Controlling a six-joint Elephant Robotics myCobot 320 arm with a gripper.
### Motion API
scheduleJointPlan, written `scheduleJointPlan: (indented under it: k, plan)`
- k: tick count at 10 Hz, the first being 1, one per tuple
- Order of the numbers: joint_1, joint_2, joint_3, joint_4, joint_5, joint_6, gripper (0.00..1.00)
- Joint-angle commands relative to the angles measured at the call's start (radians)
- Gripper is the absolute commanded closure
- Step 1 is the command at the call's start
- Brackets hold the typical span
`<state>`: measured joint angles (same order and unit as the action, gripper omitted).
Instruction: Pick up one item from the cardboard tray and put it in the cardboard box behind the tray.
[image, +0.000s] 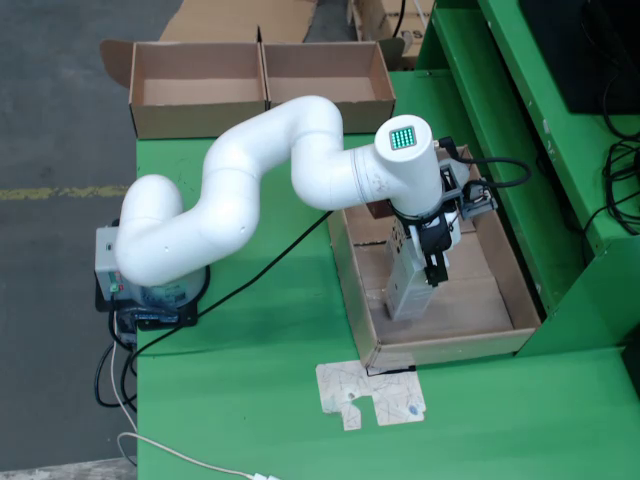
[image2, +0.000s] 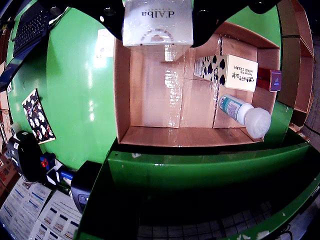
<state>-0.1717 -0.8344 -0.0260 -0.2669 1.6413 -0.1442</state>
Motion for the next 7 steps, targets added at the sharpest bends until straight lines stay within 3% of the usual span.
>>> scheduleJointPlan:
  k: [1, 7]
  plan:
    - [-0.003, 0.063, 0.026, -0.001, 0.011, 0.009, 1.0]
    - [0.008, 0.157, 0.026, 0.039, -0.038, 0.041, 1.0]
